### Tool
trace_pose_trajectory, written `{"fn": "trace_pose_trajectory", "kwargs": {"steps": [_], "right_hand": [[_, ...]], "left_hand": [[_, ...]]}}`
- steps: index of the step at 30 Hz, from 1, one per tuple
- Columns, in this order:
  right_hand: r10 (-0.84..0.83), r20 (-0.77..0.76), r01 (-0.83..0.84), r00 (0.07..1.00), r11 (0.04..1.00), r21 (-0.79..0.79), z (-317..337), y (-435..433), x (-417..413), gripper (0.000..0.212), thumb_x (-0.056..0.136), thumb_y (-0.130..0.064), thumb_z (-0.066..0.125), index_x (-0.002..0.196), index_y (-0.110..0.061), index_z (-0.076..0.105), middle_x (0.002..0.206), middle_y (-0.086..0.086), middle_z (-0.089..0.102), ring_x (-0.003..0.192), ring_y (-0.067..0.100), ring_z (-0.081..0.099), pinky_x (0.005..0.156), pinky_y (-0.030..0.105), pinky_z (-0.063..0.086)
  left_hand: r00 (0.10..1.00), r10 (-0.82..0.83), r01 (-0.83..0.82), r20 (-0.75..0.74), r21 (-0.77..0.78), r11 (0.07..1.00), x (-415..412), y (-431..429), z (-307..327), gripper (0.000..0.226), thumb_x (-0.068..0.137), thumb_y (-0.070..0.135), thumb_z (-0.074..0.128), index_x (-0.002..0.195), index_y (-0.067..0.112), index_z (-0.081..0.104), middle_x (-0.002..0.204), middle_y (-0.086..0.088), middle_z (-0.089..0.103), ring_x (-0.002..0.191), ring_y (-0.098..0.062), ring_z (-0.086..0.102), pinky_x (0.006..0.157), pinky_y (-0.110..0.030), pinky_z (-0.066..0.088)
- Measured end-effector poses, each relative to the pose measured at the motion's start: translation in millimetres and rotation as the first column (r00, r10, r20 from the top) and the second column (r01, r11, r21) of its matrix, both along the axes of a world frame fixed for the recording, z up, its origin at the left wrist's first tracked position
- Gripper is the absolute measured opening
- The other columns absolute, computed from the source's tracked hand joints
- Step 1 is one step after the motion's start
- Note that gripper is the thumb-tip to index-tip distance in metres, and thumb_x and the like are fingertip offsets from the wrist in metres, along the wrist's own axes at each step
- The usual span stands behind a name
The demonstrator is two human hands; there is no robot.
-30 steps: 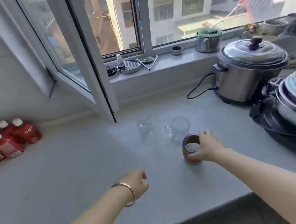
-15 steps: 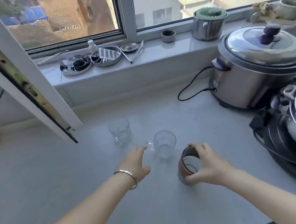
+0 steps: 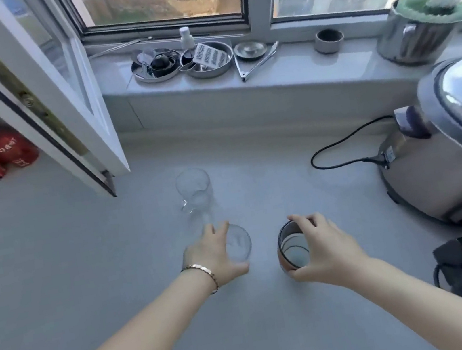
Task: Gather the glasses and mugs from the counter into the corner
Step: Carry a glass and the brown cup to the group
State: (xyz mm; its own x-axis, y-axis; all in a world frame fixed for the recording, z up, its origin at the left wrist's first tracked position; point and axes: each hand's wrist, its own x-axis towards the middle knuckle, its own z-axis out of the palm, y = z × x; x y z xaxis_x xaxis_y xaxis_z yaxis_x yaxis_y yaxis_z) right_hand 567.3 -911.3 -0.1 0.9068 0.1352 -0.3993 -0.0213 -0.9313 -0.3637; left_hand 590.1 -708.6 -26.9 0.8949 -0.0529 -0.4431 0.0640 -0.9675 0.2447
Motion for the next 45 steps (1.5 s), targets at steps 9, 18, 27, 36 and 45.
{"fn": "trace_pose_trajectory", "kwargs": {"steps": [9, 18, 27, 36, 45], "right_hand": [[0.595, 0.029, -0.591, 0.803, 0.802, -0.080, 16.2, 149.9, -10.2, 0.101, 0.066, -0.044, 0.073, 0.146, -0.034, 0.013, 0.141, 0.000, 0.030, 0.131, 0.023, 0.034, 0.093, 0.032, 0.047], [0.898, 0.095, -0.899, 0.430, 0.435, -0.047, 40.2, 367.5, -165.7, 0.098, 0.064, -0.048, 0.072, 0.144, -0.034, 0.018, 0.137, 0.001, 0.035, 0.128, 0.025, 0.039, 0.097, 0.037, 0.048], [0.976, 0.076, -0.978, 0.203, 0.205, -0.021, 56.4, 546.2, -381.7, 0.096, 0.065, -0.051, 0.070, 0.144, -0.032, 0.020, 0.134, 0.004, 0.040, 0.124, 0.025, 0.046, 0.098, 0.036, 0.047], [0.994, 0.107, -1.000, -0.026, -0.027, 0.006, 57.0, 691.6, -531.3, 0.092, 0.066, -0.053, 0.069, 0.143, -0.033, 0.022, 0.135, 0.000, 0.039, 0.125, 0.022, 0.046, 0.097, 0.032, 0.046], [0.963, 0.156, -0.974, -0.221, -0.225, 0.006, 41.5, 842.3, -637.8, 0.094, 0.065, -0.051, 0.071, 0.143, -0.035, 0.021, 0.135, -0.001, 0.038, 0.124, 0.021, 0.045, 0.096, 0.032, 0.048]], "left_hand": [[0.750, 0.643, -0.626, 0.154, -0.147, 0.766, -141.6, 135.3, 36.8, 0.079, 0.068, 0.057, 0.066, 0.130, 0.026, 0.028, 0.135, 0.006, 0.037, 0.113, -0.020, 0.058, 0.088, -0.031, 0.049], [0.281, 0.936, -0.942, 0.210, -0.126, 0.311, -382.1, 265.8, 65.3, 0.074, 0.067, 0.053, 0.070, 0.126, 0.027, 0.033, 0.131, 0.004, 0.042, 0.106, -0.026, 0.061, 0.080, -0.030, 0.047], [0.001, 0.962, -0.998, 0.273, -0.061, 0.019, -627.0, 361.5, 80.2, 0.075, 0.067, 0.058, 0.066, 0.126, 0.026, 0.033, 0.130, 0.005, 0.043, 0.102, -0.025, 0.062, 0.076, -0.029, 0.045], [-0.272, 0.938, -0.962, 0.214, -0.046, -0.268, -787.3, 454.2, 72.8, 0.075, 0.066, 0.057, 0.066, 0.124, 0.021, 0.035, 0.126, 0.002, 0.045, 0.077, -0.021, 0.054, 0.065, -0.026, 0.039], [-0.489, 0.848, -0.864, 0.205, 0.023, -0.503, -889.5, 577.5, 64.4, 0.078, 0.066, 0.065, 0.062, 0.121, 0.016, 0.037, 0.124, 0.000, 0.050, 0.098, -0.024, 0.063, 0.072, -0.030, 0.047]]}}
